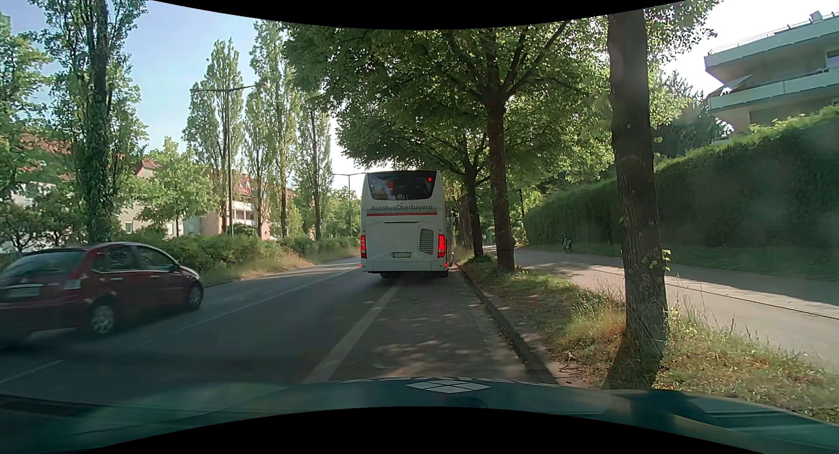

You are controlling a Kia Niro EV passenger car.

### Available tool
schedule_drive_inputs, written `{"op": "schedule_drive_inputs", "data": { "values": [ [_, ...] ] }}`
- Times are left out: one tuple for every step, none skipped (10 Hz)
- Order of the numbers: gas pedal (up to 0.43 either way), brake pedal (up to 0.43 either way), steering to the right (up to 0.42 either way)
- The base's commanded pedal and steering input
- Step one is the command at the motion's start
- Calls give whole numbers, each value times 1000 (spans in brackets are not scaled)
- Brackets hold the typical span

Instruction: Follow the waypoints while adhering to traffic rules and regulations

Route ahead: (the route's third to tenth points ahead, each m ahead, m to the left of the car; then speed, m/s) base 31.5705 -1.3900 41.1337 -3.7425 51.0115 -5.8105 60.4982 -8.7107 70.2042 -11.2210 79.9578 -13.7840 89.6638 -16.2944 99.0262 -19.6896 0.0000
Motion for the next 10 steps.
{"op": "schedule_drive_inputs", "data": {
  "values": [
    [0, 494, -37],
    [0, 494, -37],
    [0, 494, -37],
    [0, 494, -37],
    [0, 494, -37],
    [0, 494, -37],
    [0, 494, -37],
    [0, 494, -37],
    [0, 494, -38],
    [0, 494, -38]
  ]
}}
